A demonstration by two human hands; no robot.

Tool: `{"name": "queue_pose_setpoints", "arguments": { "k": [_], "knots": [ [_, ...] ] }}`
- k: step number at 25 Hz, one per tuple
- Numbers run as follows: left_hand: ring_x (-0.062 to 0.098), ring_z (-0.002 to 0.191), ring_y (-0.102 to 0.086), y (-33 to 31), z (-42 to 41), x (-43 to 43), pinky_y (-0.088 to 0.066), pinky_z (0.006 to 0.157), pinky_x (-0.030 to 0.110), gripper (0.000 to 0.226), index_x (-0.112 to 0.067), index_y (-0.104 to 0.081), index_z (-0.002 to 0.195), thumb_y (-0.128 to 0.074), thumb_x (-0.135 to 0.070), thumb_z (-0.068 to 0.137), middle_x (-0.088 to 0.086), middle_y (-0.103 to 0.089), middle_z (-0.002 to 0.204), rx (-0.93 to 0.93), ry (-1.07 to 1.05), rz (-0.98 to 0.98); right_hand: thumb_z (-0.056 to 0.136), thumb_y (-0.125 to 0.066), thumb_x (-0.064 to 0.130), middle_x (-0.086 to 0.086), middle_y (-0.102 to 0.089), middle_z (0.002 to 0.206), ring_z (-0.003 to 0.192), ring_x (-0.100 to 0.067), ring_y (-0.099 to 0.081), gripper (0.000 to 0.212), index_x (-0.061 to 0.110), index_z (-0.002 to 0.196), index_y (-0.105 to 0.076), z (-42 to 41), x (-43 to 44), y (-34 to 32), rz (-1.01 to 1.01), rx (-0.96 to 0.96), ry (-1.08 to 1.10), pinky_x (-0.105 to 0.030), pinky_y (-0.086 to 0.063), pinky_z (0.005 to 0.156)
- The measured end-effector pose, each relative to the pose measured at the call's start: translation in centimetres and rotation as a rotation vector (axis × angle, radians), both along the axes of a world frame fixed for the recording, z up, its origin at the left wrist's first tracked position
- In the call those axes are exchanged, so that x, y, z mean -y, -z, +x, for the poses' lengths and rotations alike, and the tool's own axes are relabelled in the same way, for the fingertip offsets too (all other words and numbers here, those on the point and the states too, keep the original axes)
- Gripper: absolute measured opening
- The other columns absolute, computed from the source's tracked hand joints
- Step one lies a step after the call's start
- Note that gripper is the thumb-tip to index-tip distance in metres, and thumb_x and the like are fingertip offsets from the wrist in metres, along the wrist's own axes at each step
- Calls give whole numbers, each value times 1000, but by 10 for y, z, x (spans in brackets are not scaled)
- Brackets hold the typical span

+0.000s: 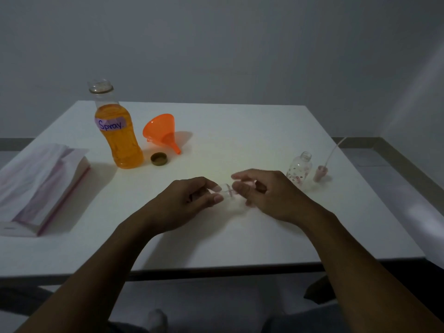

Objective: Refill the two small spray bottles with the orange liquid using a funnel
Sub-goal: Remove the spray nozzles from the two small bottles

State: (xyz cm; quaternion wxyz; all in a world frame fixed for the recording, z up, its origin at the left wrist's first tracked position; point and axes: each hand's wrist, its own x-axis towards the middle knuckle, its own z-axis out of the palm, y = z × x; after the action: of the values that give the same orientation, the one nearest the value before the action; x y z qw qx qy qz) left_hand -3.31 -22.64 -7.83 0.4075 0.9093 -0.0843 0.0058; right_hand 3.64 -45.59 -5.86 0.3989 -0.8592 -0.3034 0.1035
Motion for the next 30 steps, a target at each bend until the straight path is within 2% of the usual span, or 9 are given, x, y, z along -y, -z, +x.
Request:
{"name": "queue_pose_setpoints", "arguments": {
  "k": [2, 6, 10, 12, 15, 19, 24, 27, 30],
  "knots": [
    [5, 89, -63, -1, 0, 1, -56, 78, 30, 49, -29, -63, 116, -47, -59, 82, -11, -68, 102, -3, 0, 23, 87, -66, 50, 6, -77, 88, 70, -14, -71, 32, 25, 104, -76, 2, -1, 2, 18, -32, 5, -37, -62, 71],
    [4, 81, -65, -2, 0, -1, -57, 76, 30, 44, -27, -65, 109, -45, -57, 85, -12, -69, 92, -37, -6, 13, 80, -82, 20, 19, -71, 94, 86, 6, -64, 23, 24, 101, -74, 4, -1, 2, 9, 215, -13, -9, -51, 72],
    [9, 72, -66, -12, -1, -7, -55, 68, 27, 42, -24, -67, 98, -44, -58, 86, -7, -71, 82, -37, -75, -76, 82, -80, 16, 7, -69, 100, 90, -8, -64, 28, 28, 105, -68, 10, 2, 2, -88, 542, 136, -32, -58, 81],
    [9, 74, -67, -16, -2, -11, -54, 68, 24, 42, -23, -67, 102, -45, -55, 88, -7, -73, 84, -9, -119, -141, 85, -77, 14, 1, -62, 102, 89, -13, -60, 34, 24, 116, -70, 11, 0, 0, -51, 617, 249, -28, -56, 77],
    [4, 79, -67, -17, 1, -12, -53, 72, 28, 45, -21, -68, 105, -46, -57, 89, -14, -74, 87, 37, -225, -192, 91, -70, 11, 4, -61, 91, 88, -13, -57, 33, 13, 124, -68, 10, -6, -2, 47, 589, 412, -27, -50, 74],
    [2, 88, -69, -8, 3, -1, -55, 78, 29, 43, -24, -62, 115, -61, -52, 82, -13, -75, 96, 21, -276, -325, 89, -72, 13, -1, -77, 92, 80, -15, -71, 21, 8, 109, -73, 13, -19, 10, 174, 406, 487, -35, -60, 77],
    [-6, 93, -66, 10, 13, 21, -52, 75, 12, 42, -18, -61, 116, -74, -34, 79, -14, -69, 104, 115, -273, -291, 83, -74, 14, 0, -75, 80, 68, -15, -71, 9, 9, 90, -75, 21, -26, 31, 168, 352, 505, -36, -59, 71],
    [1, 101, -65, 19, 20, 29, -53, 84, 16, 43, -18, -58, 120, -71, -36, 82, -6, -68, 115, 139, -248, -206, 85, -69, 13, -3, -74, 84, 74, -20, -69, 8, 11, 92, -71, 27, -31, 42, 106, 368, 508, -35, -57, 71],
    [2, 101, -61, 23, 25, 31, -45, 76, 1, 42, -19, -56, 121, -68, -35, 84, -1, -66, 123, 139, -250, -169, 88, -67, 14, -3, -72, 89, 77, -21, -67, 11, 13, 99, -67, 33, -34, 50, 91, 370, 512, -34, -56, 71]
  ]
}}
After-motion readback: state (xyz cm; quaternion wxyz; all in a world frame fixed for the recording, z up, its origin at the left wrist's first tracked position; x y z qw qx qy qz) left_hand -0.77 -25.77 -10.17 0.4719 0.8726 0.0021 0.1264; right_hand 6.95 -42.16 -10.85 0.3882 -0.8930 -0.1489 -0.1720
